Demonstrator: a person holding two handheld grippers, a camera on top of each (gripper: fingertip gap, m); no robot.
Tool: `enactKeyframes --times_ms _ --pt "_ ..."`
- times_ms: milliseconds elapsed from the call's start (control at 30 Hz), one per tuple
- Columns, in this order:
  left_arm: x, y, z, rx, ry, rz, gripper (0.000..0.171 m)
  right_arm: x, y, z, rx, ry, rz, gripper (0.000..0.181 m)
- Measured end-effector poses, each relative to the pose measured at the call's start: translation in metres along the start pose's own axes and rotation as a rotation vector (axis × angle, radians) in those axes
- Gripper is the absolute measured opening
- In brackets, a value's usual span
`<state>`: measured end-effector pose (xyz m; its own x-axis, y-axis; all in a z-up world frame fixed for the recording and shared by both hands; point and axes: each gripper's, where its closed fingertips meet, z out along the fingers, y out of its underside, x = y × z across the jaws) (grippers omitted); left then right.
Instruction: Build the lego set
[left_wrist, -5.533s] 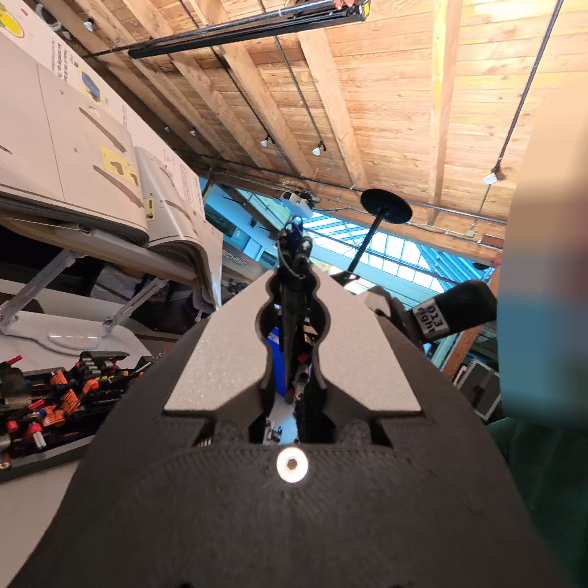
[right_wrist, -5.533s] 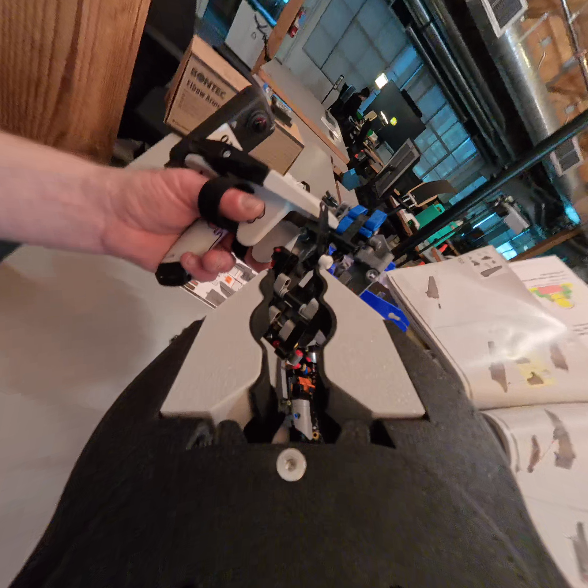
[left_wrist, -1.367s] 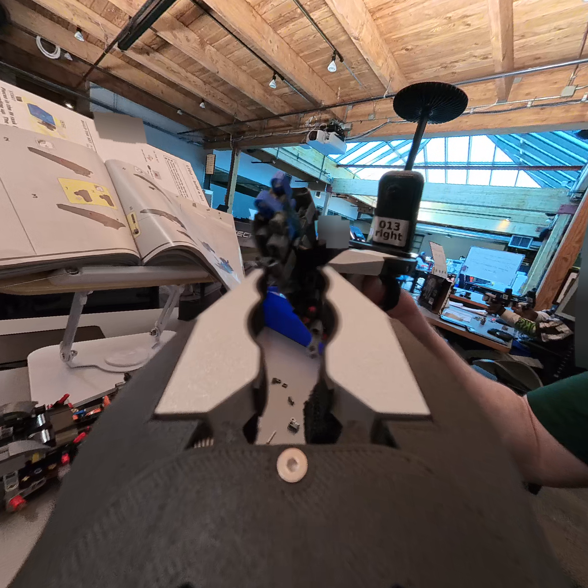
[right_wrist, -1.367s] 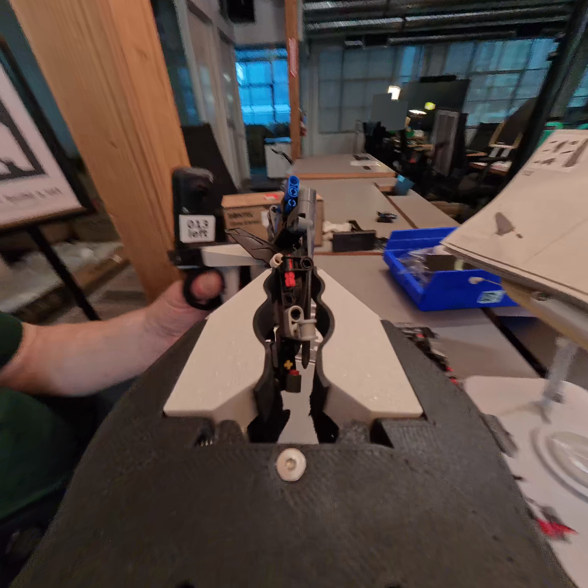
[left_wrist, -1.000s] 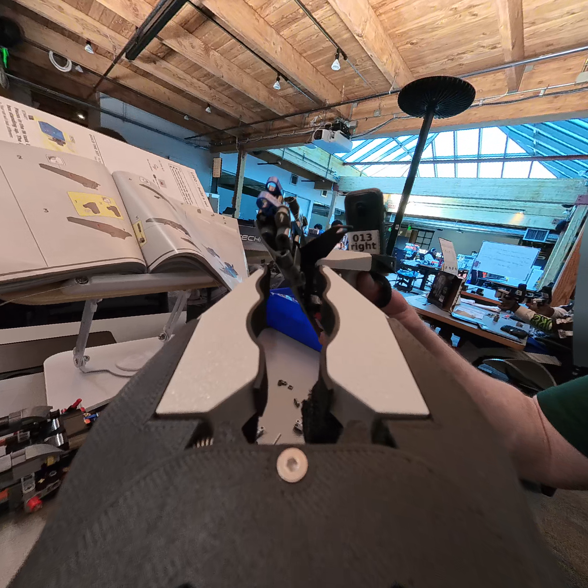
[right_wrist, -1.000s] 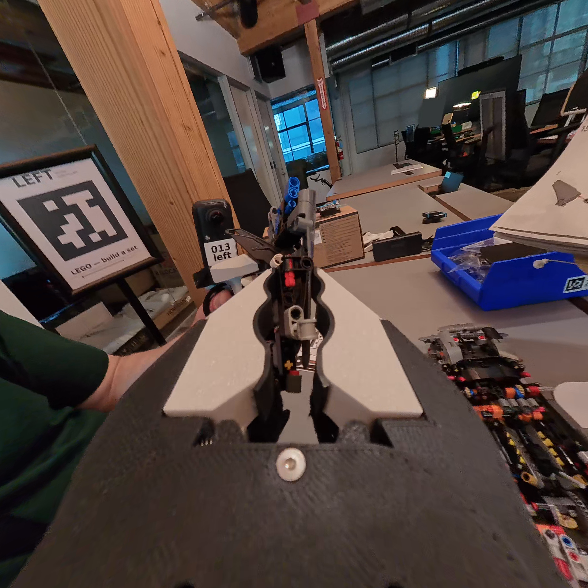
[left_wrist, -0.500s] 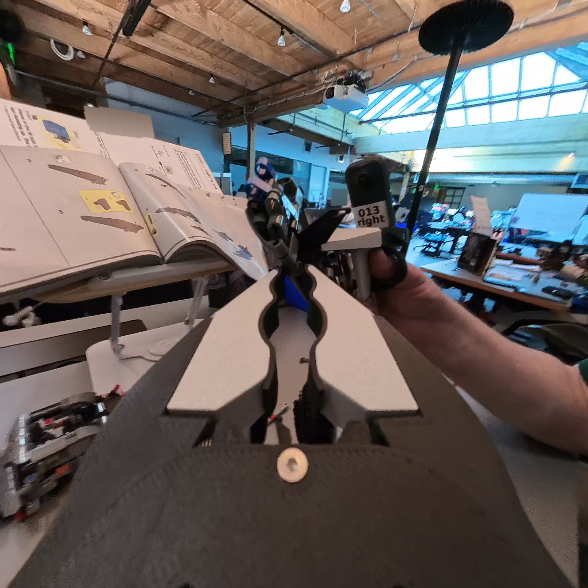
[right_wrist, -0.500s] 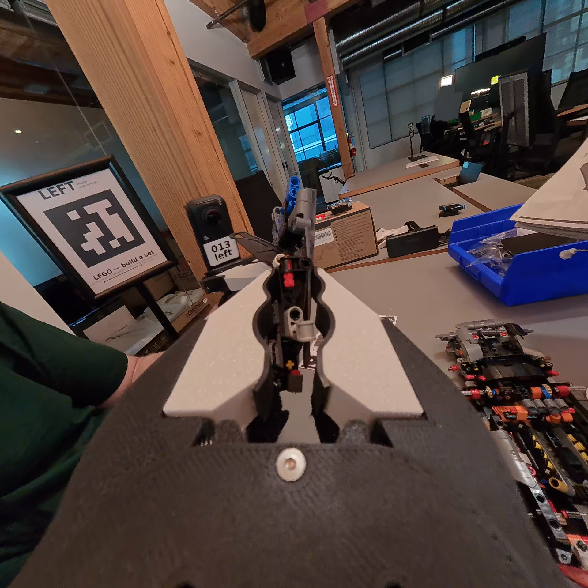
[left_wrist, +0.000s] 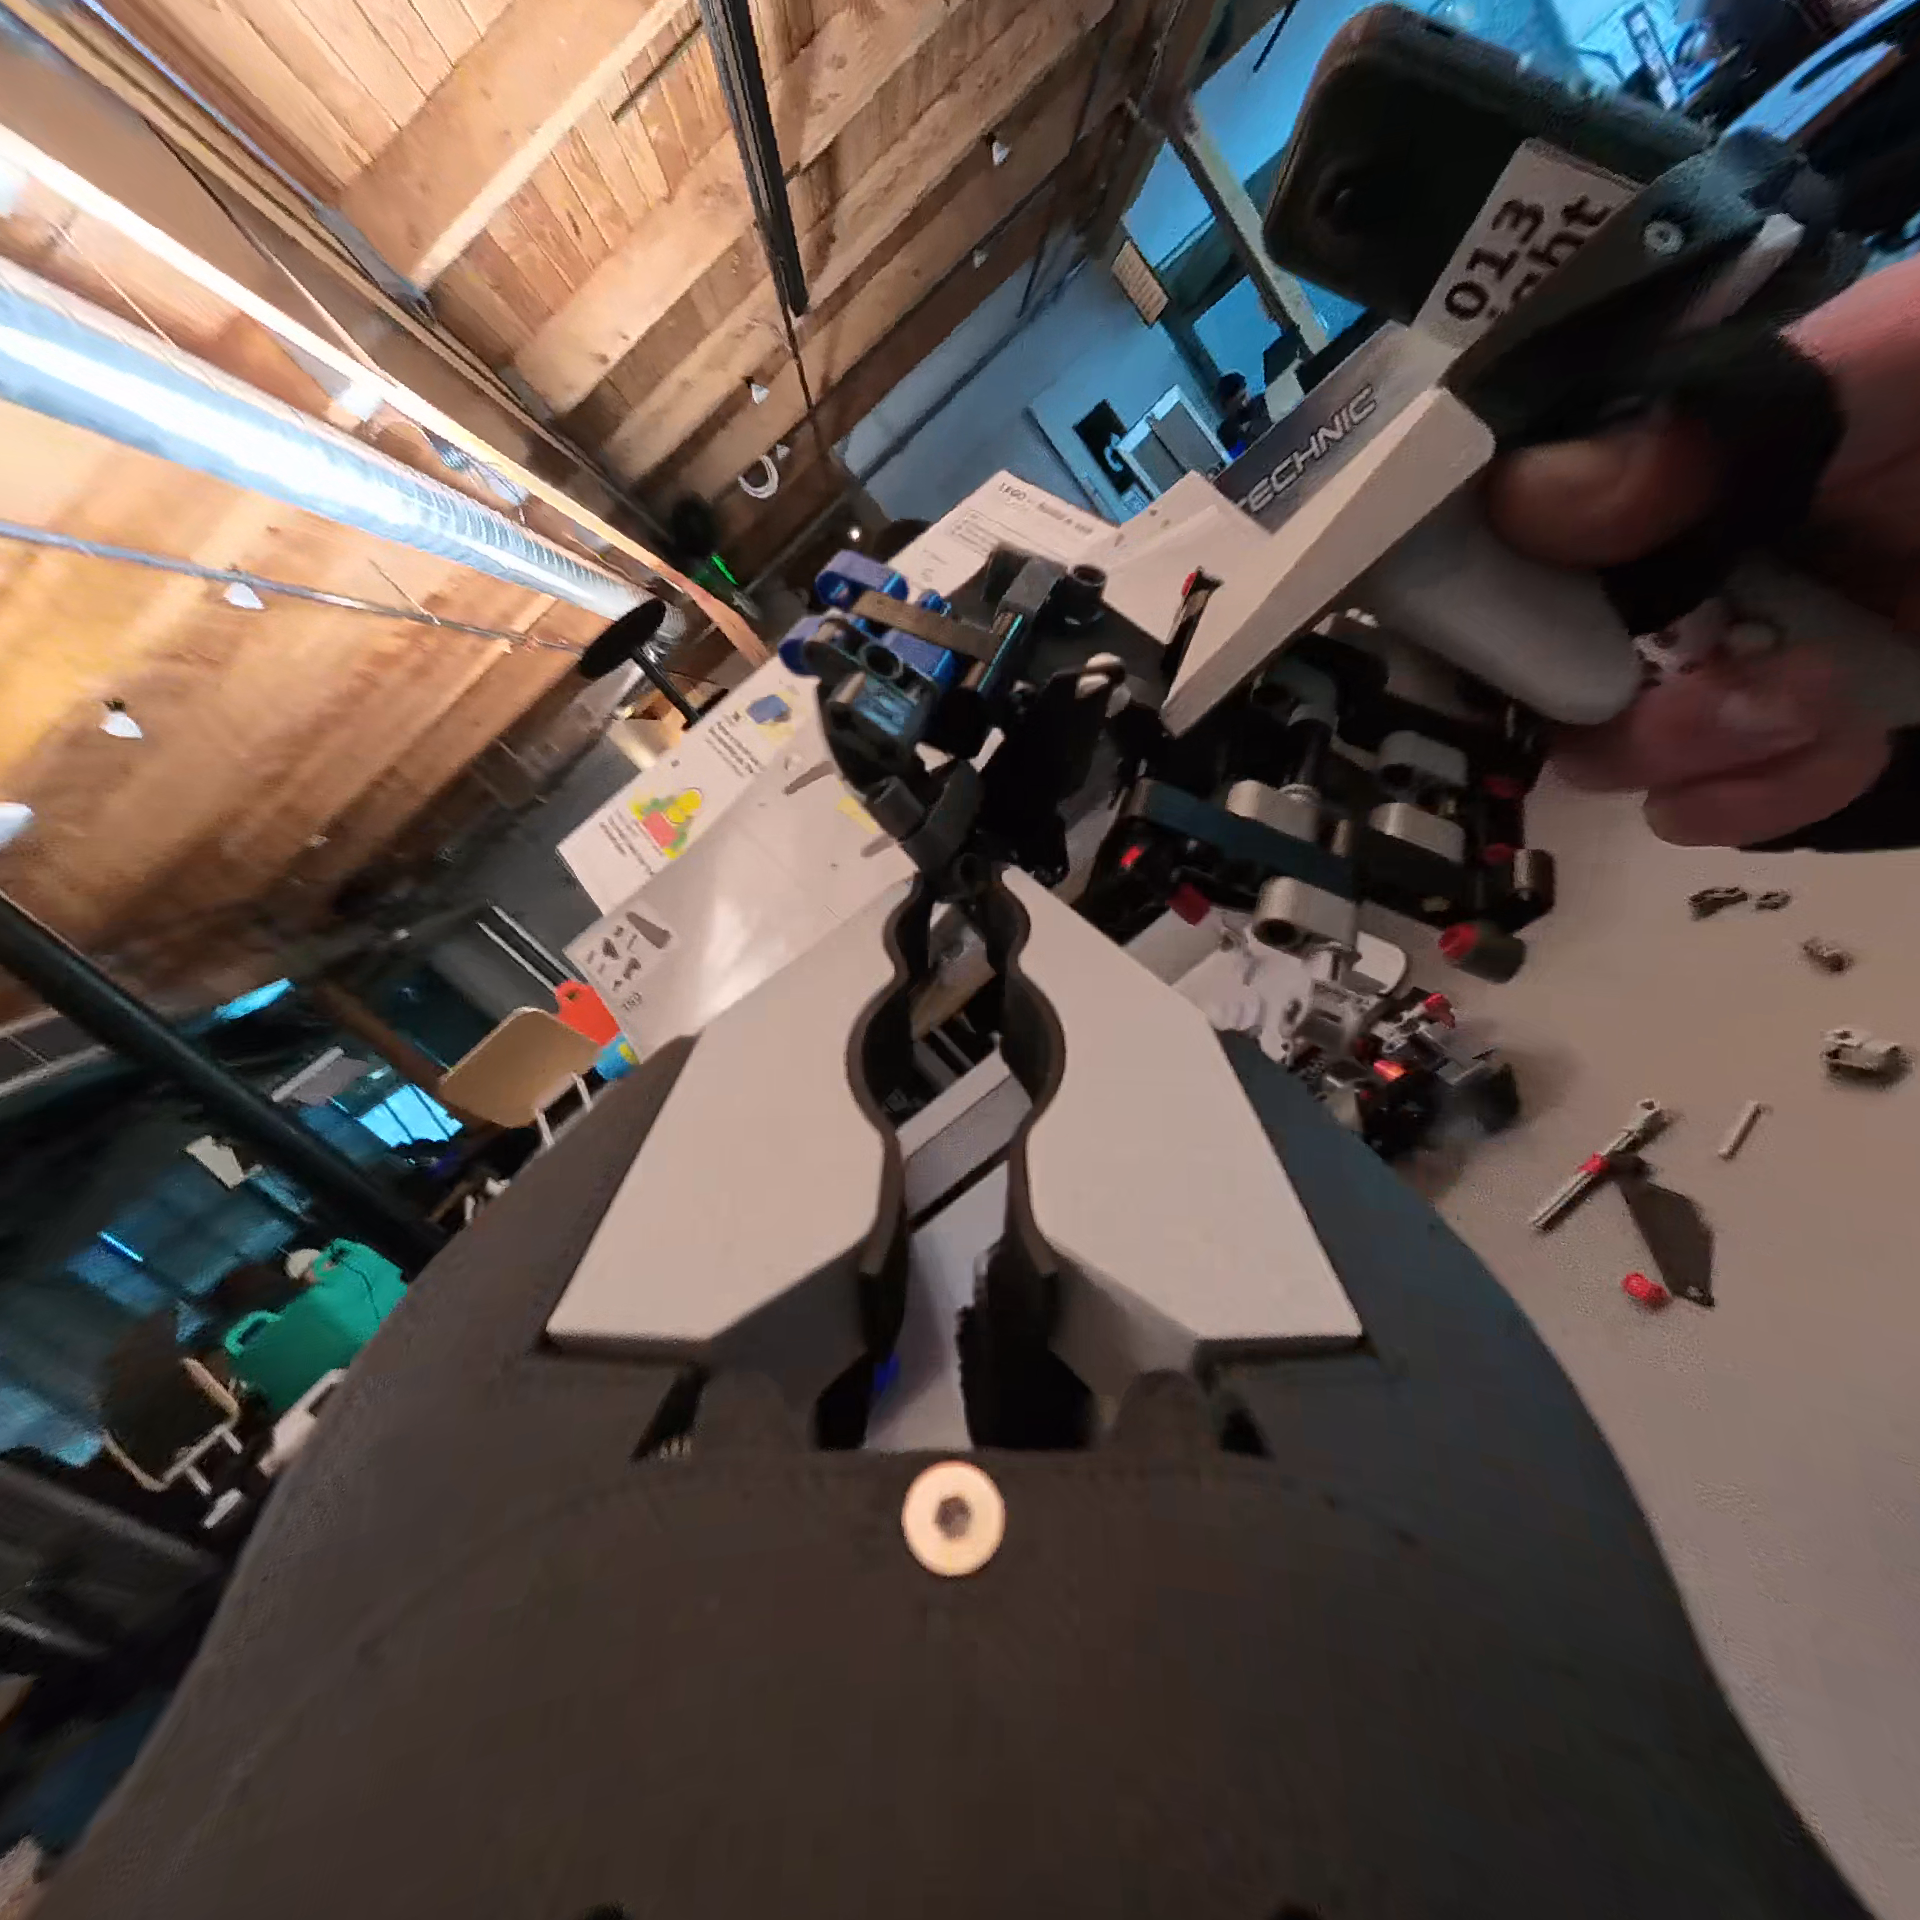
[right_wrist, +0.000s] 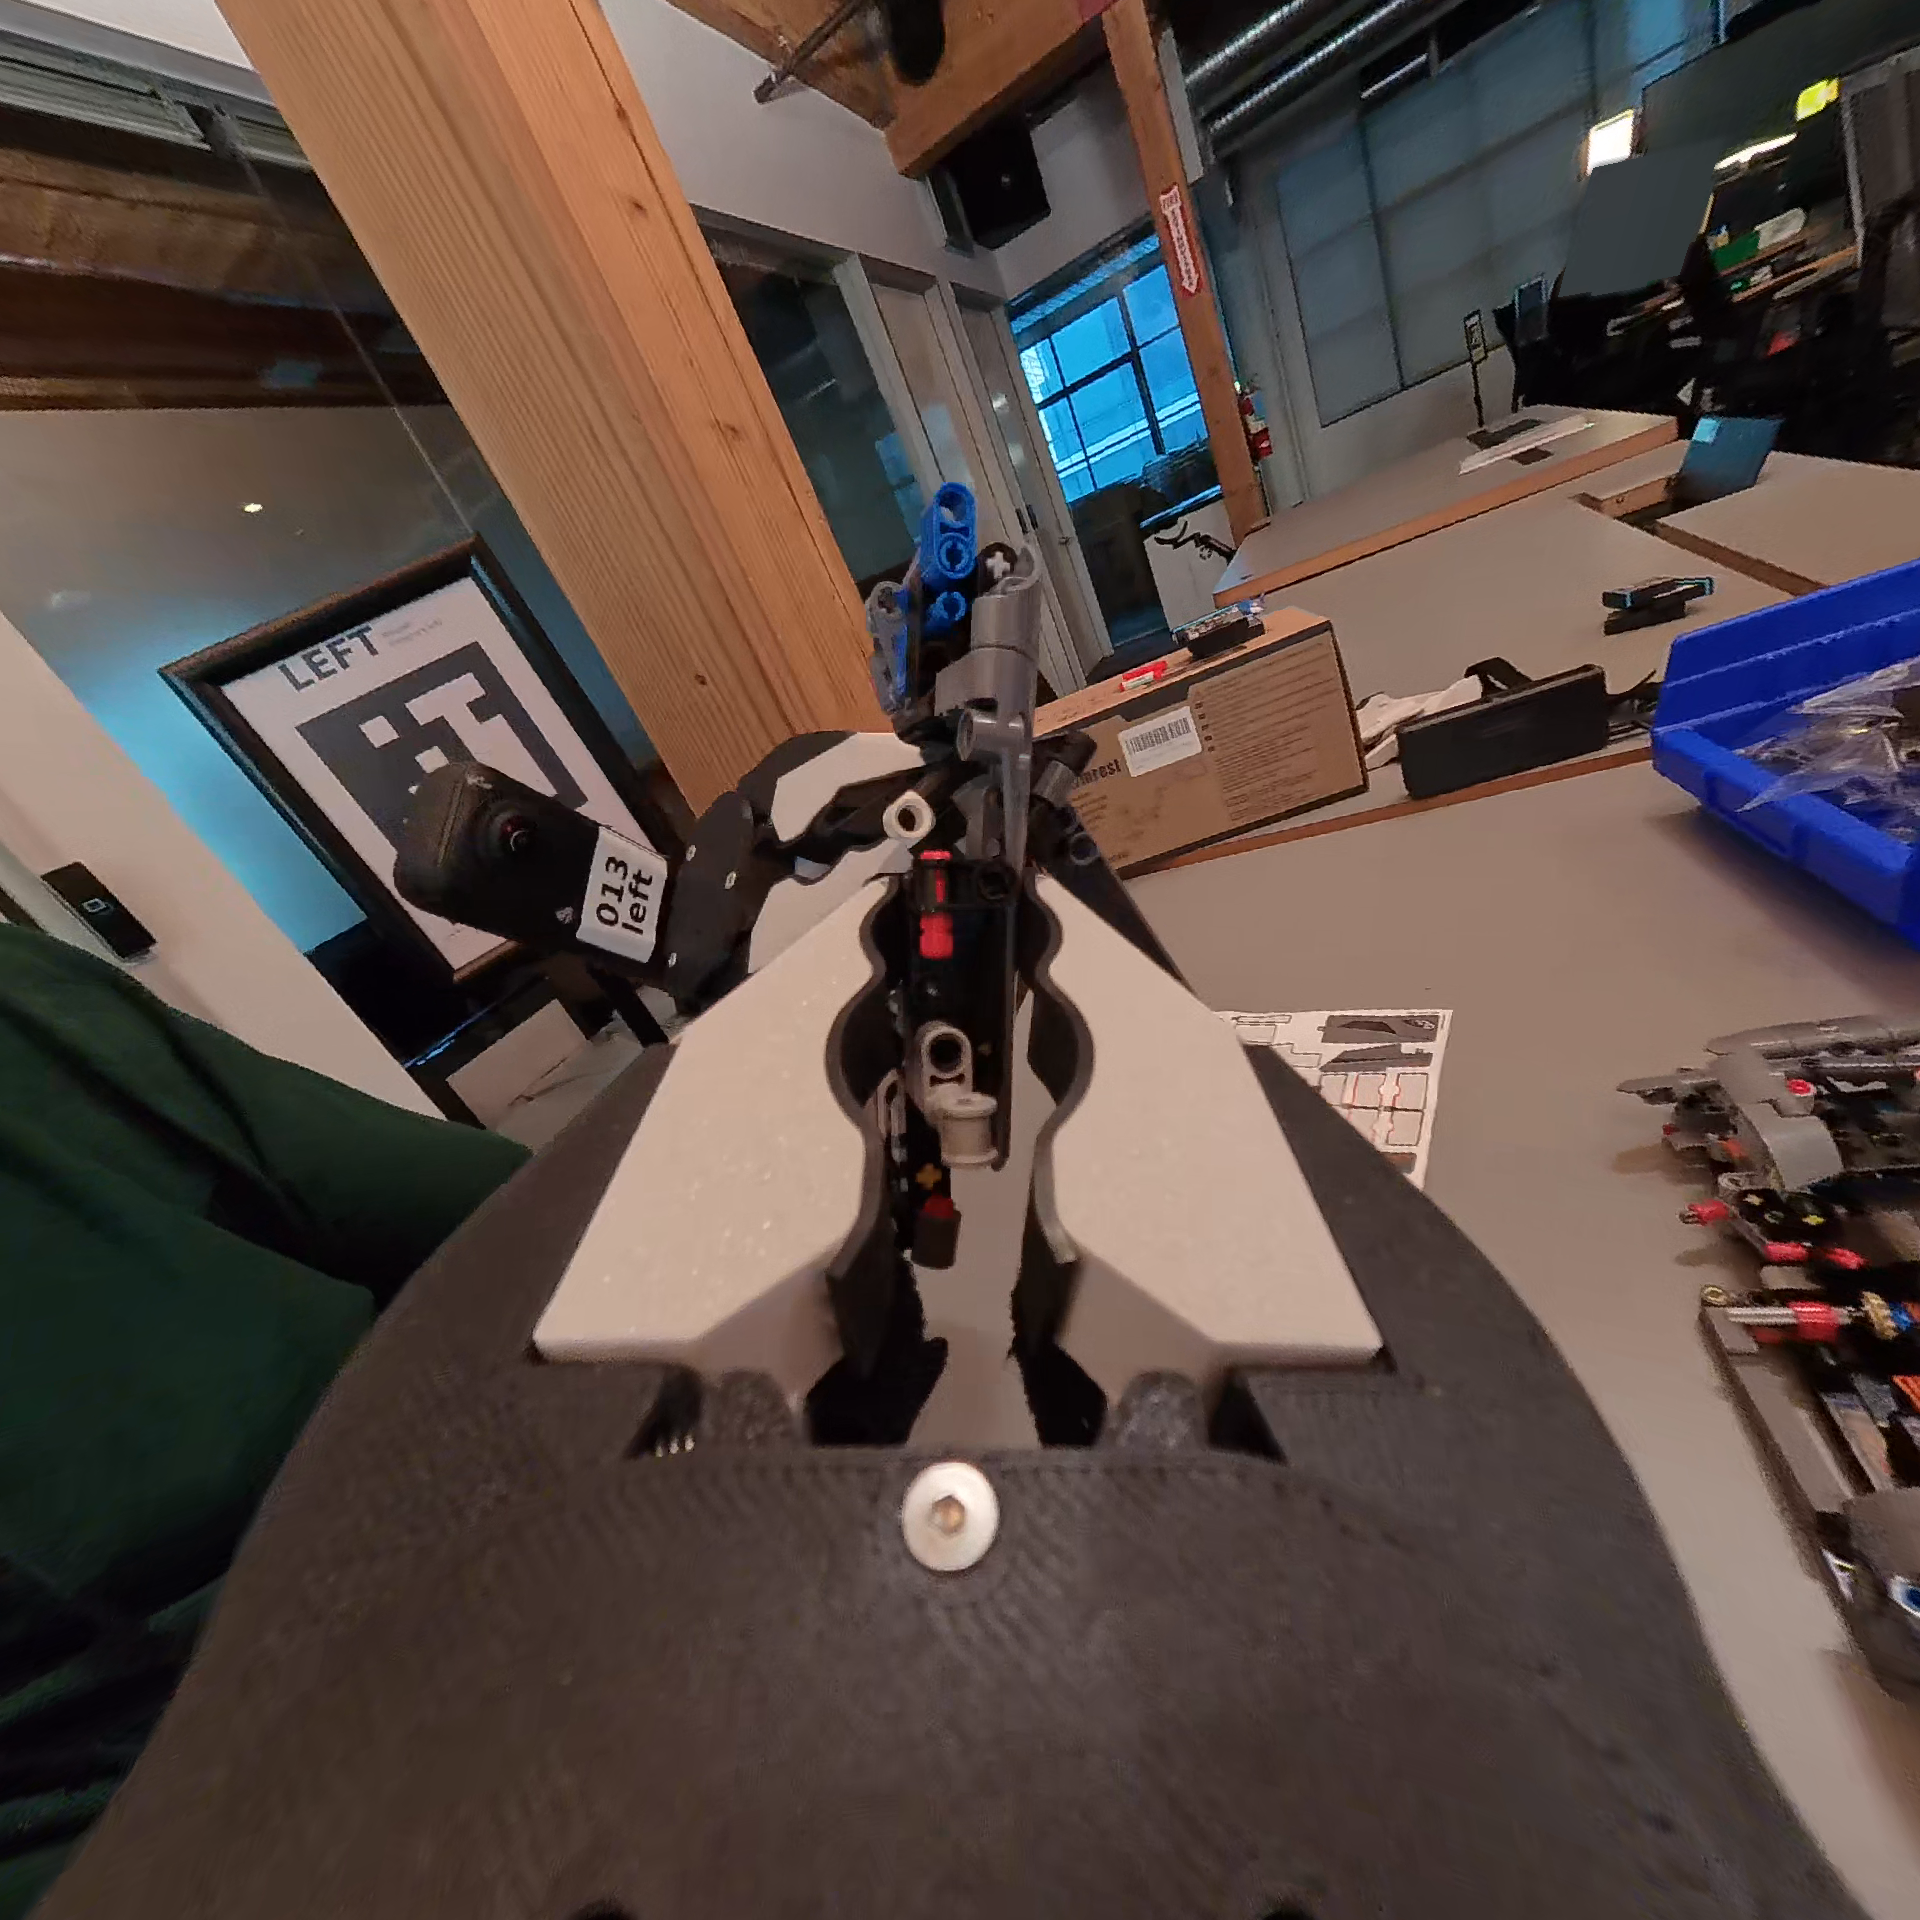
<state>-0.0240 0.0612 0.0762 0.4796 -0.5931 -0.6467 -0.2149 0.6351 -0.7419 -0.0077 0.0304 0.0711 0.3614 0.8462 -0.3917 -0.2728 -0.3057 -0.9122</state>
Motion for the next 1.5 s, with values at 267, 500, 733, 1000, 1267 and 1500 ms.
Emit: enactKeyframes --times_ms 267,500,733,1000,1267,1500 --pt "0.009 0.015 -0.003 -0.004 0.077 -0.135 0.016 0.006 0.006 0.004 -0.011 0.031 -0.020 0.018" --pt "0.017 0.025 -0.001 0.018 0.194 -0.423 0.023 0.009 0.010 0.006 -0.018 0.053 -0.047 0.019" --pt "0.019 0.026 -0.001 0.035 0.241 -0.497 0.016 0.004 0.015 0.012 -0.037 0.035 -0.049 0.018" --pt "0.012 0.026 -0.002 -0.001 0.158 -0.336 0.019 -0.002 0.013 0.013 -0.036 0.010 -0.031 0.018" --pt "-0.008 0.029 -0.006 -0.069 0.000 -0.086 0.023 -0.012 0.012 0.014 -0.035 -0.051 0.016 0.018" --pt "-0.016 0.031 -0.008 -0.108 -0.052 -0.026 0.027 -0.016 0.007 0.012 -0.015 -0.080 0.036 0.018"
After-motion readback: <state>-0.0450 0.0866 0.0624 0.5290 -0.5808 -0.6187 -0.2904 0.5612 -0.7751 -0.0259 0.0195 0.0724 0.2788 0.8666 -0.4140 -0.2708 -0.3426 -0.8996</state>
